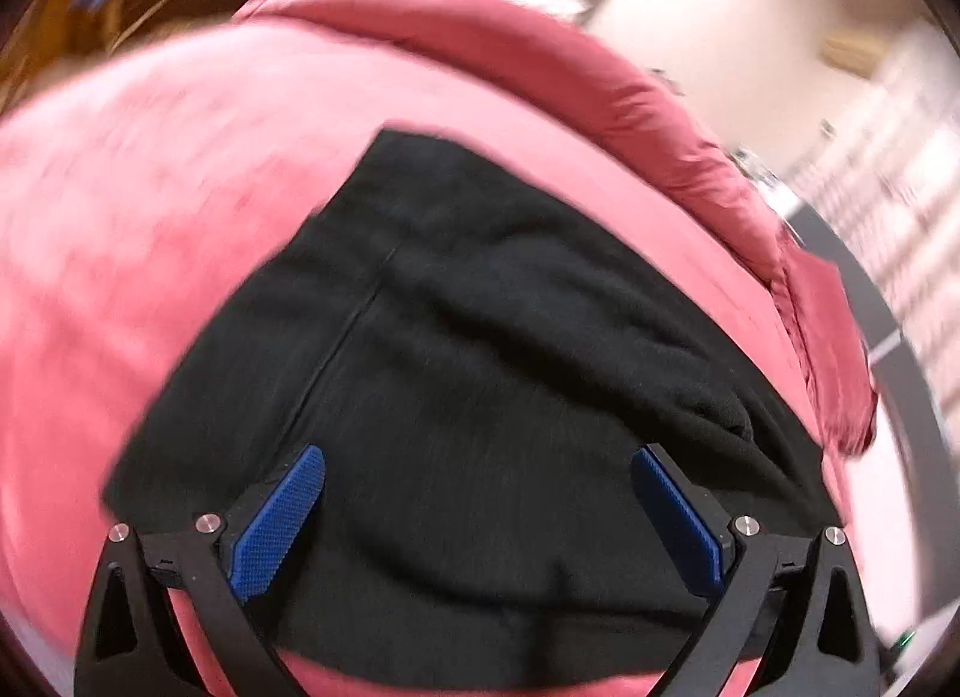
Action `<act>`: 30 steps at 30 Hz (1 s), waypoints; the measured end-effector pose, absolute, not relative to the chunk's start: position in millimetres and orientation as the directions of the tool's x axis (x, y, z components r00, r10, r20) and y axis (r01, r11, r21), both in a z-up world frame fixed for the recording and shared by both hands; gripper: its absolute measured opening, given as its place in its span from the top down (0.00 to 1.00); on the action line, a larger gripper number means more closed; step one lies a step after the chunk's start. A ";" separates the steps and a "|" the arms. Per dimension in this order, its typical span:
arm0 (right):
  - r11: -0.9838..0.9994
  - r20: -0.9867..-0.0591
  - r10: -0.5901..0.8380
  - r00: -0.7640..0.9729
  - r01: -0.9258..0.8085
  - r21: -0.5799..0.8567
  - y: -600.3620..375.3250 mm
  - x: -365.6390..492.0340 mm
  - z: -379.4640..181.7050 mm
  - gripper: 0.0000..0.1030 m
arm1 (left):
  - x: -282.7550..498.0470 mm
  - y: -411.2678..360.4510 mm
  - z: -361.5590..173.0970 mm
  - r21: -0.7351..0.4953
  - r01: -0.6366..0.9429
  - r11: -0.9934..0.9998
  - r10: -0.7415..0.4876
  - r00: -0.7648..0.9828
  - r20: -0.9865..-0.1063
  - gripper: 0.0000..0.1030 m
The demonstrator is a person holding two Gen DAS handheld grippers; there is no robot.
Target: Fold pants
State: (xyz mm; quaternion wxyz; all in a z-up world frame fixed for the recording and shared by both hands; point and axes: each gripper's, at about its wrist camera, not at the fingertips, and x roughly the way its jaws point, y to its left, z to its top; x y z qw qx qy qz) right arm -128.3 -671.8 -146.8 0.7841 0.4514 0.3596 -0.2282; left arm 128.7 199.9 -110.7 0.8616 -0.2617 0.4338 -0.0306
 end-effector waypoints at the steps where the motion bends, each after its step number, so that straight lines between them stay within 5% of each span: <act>1: 0.461 -0.761 -0.032 0.648 0.685 0.564 -675.5 -130.3 -151.9 0.46 | 121.6 201.0 -116.8 -0.489 -0.211 0.847 -0.279 0.606 -0.745 0.00; 18: 0.315 -0.656 -0.004 0.755 0.623 0.716 -690.2 -112.9 -184.5 0.46 | 45.9 223.9 -132.2 -0.526 -0.463 0.713 -0.168 0.615 -0.770 0.00; 23: 0.268 -0.625 0.010 0.781 0.600 0.754 -699.2 -109.9 -191.3 0.46 | 61.0 229.3 -144.1 -0.549 -0.440 0.711 -0.214 0.608 -0.764 0.22; 27: 0.249 -0.611 0.020 0.792 0.588 0.770 -702.8 -110.5 -195.5 0.48 | 68.9 240.0 -156.1 -0.593 -0.469 0.654 -0.252 0.604 -0.756 0.28; 29: 0.238 -0.605 0.030 0.795 0.582 0.777 -704.2 -107.4 -199.0 0.50 | 64.6 242.0 -155.7 -0.567 -0.476 0.672 -0.229 0.595 -0.770 0.53; 30: 0.232 -0.602 0.030 0.798 0.580 0.781 -704.7 -106.7 -200.4 0.62 | 62.7 243.3 -156.1 -0.532 -0.485 0.695 -0.206 0.574 -0.792 0.71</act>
